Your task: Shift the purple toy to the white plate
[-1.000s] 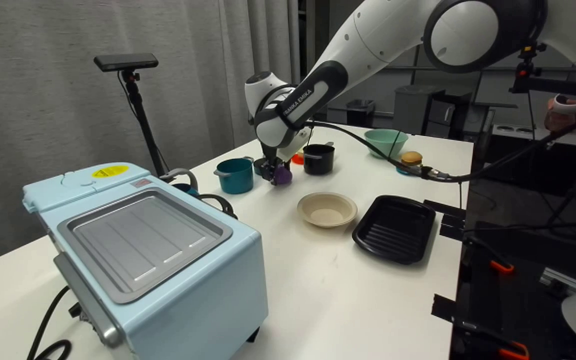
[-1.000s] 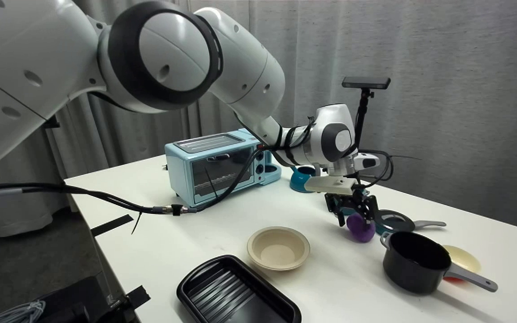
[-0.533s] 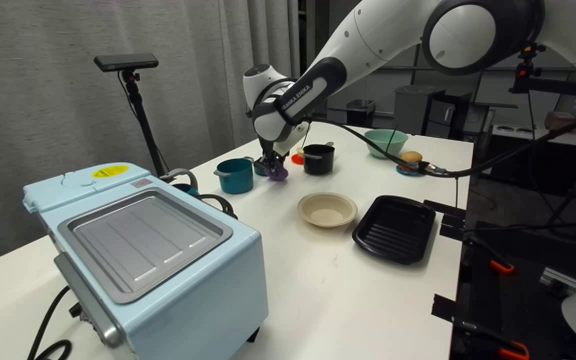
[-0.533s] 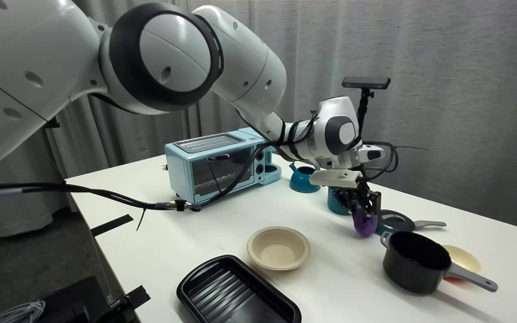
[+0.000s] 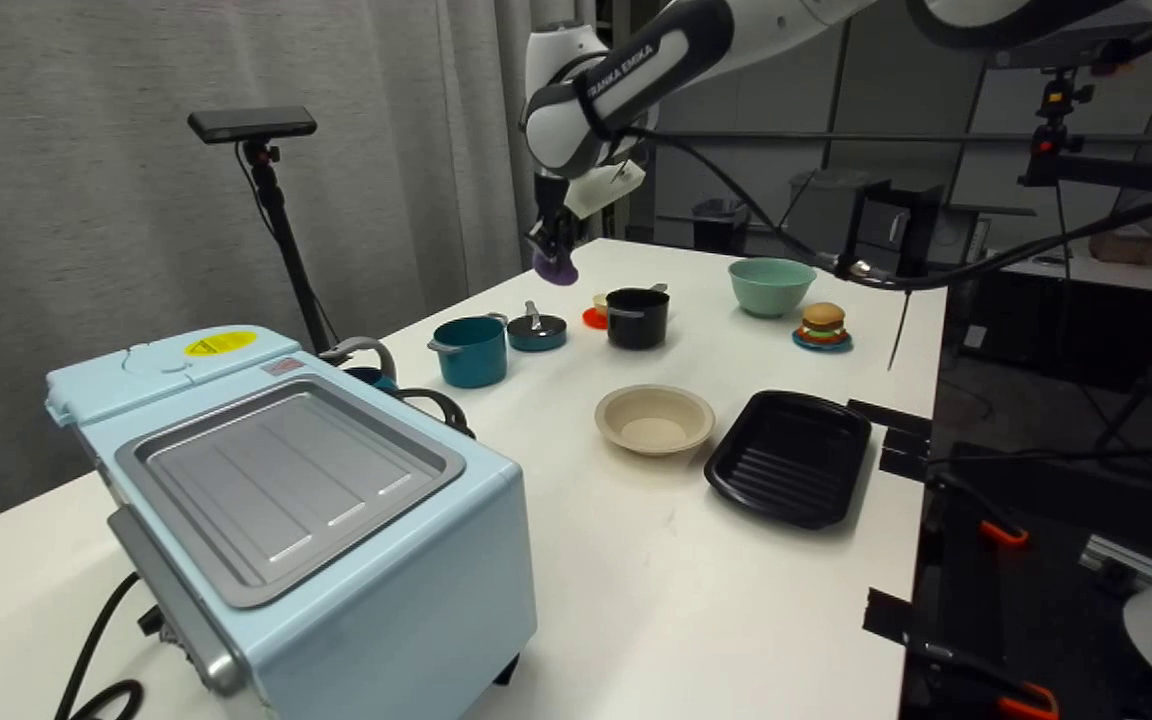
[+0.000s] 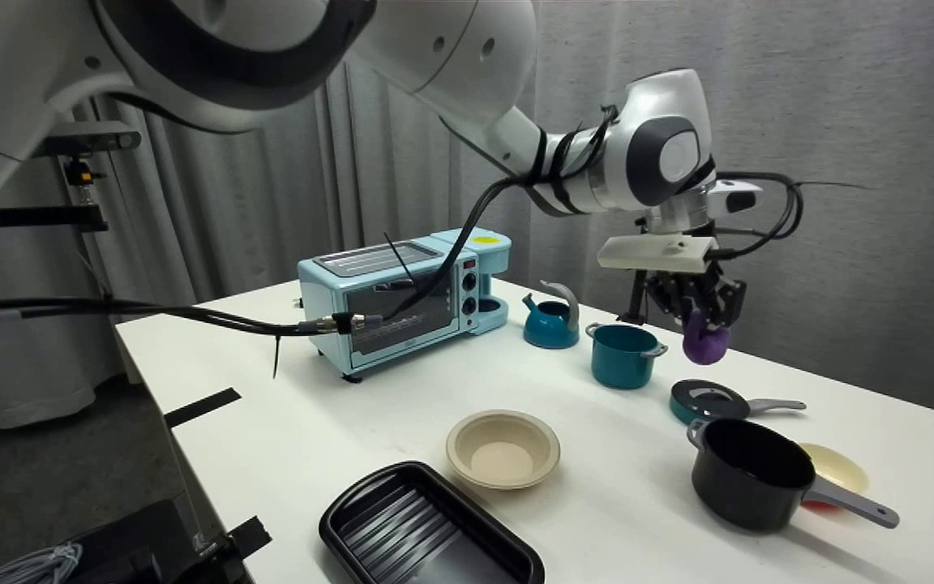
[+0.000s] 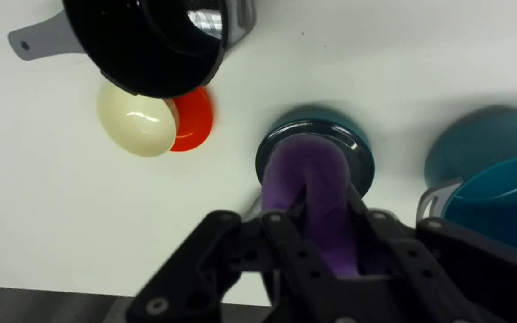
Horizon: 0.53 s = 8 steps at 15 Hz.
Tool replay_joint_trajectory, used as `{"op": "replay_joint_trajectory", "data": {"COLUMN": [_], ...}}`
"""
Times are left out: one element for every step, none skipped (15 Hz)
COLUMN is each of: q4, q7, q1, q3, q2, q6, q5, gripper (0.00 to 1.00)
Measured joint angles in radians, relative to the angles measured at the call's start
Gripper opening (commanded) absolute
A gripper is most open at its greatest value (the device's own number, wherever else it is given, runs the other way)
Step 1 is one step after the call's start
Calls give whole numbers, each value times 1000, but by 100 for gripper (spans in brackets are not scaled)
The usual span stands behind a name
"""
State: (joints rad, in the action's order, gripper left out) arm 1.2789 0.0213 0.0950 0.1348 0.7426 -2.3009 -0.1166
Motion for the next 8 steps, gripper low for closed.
{"op": "replay_joint_trajectory", "data": {"q4": [24, 53, 86, 122, 162, 205, 251, 298], "q7": [-42, -87, -134, -179, -223, -264, -303, -337], "q1": [24, 49, 70, 88, 100, 107, 110, 109], "q3": [-20, -44, -69, -93, -115, -134, -150, -165], "q2": [-37, -76, -114, -152, -191, -230, -268, -305], "q6": [0, 0, 0, 1, 2, 5, 12, 24], "q5": [29, 62, 95, 128, 159, 186, 210, 229], "gripper": [4, 4, 4, 4, 4, 4, 4, 4]}}
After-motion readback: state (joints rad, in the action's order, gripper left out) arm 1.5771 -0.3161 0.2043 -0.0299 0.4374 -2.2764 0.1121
